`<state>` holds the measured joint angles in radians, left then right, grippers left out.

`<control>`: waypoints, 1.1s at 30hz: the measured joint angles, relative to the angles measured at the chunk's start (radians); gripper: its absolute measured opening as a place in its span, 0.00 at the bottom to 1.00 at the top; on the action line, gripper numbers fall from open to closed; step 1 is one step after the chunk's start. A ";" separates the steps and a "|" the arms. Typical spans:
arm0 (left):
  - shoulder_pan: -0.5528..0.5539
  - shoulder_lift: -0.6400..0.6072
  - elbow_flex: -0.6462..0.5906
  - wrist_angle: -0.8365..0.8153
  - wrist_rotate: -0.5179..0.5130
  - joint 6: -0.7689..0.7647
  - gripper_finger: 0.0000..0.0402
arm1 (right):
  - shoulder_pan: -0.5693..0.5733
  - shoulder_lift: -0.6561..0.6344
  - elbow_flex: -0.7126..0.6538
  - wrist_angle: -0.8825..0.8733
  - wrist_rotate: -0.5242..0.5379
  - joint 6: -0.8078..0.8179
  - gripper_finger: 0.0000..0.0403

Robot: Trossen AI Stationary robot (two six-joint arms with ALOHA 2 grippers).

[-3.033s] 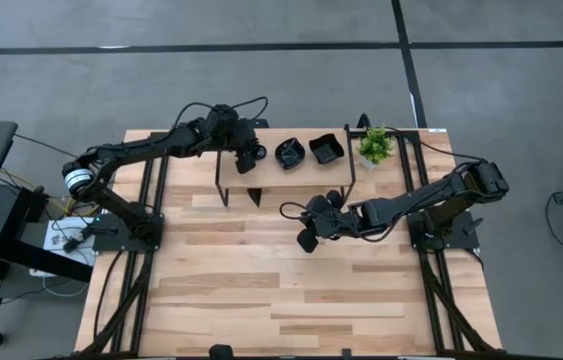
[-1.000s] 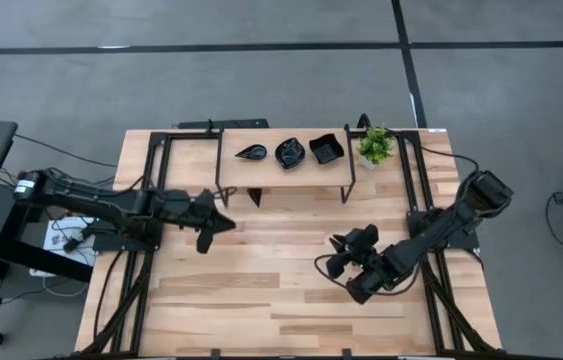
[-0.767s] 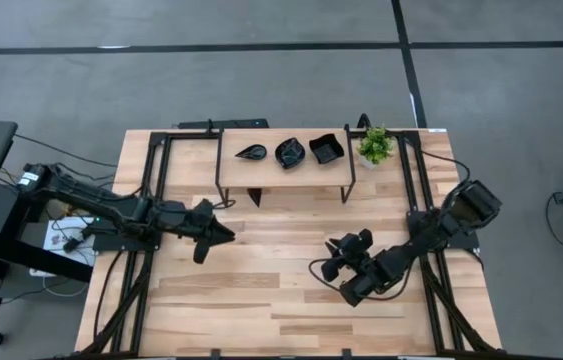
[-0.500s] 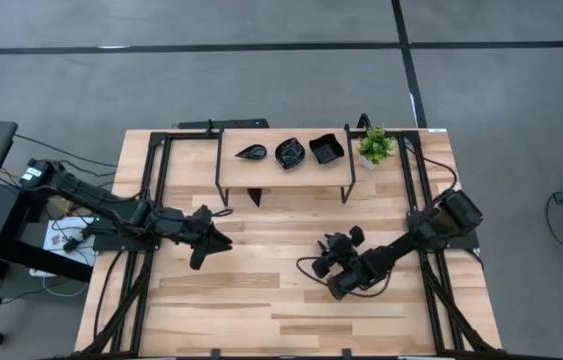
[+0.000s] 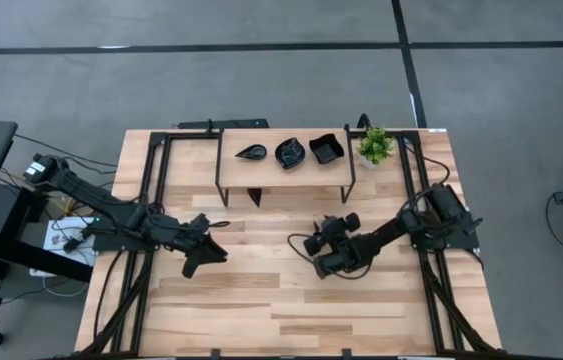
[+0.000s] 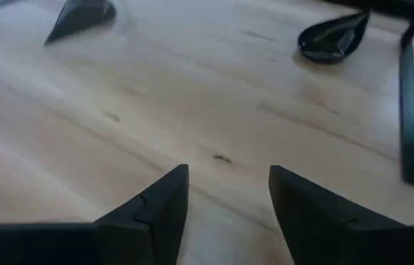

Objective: Pick & Place Mini shaped plates
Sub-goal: Stack the black drop shaped plate on the black drop shaped plate on the shelf

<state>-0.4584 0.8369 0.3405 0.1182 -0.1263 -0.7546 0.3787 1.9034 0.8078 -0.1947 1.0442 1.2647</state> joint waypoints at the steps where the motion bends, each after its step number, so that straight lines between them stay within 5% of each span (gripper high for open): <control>1: -0.002 -0.010 0.000 0.000 0.000 0.017 0.25 | -0.006 0.000 0.000 0.004 0.003 0.027 0.45; 8: 0.019 -0.120 0.000 -0.006 0.000 0.201 0.25 | -0.040 0.004 0.000 0.103 0.101 0.069 0.41; 15: 0.048 -0.190 -0.003 -0.050 0.000 0.307 0.25 | -0.072 0.147 0.002 0.267 0.120 0.055 0.40; 26: 0.150 -0.296 -0.127 -0.065 -0.001 0.235 0.25 | -0.083 0.270 0.057 0.306 0.206 -0.124 0.40; 33: 0.175 -0.327 -0.142 -0.057 0.004 0.222 0.25 | -0.153 0.286 0.055 0.278 0.238 -0.037 0.40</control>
<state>-0.2832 0.5095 0.1989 0.0608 -0.1219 -0.5323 0.2259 2.1899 0.8631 0.0833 1.2819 1.2277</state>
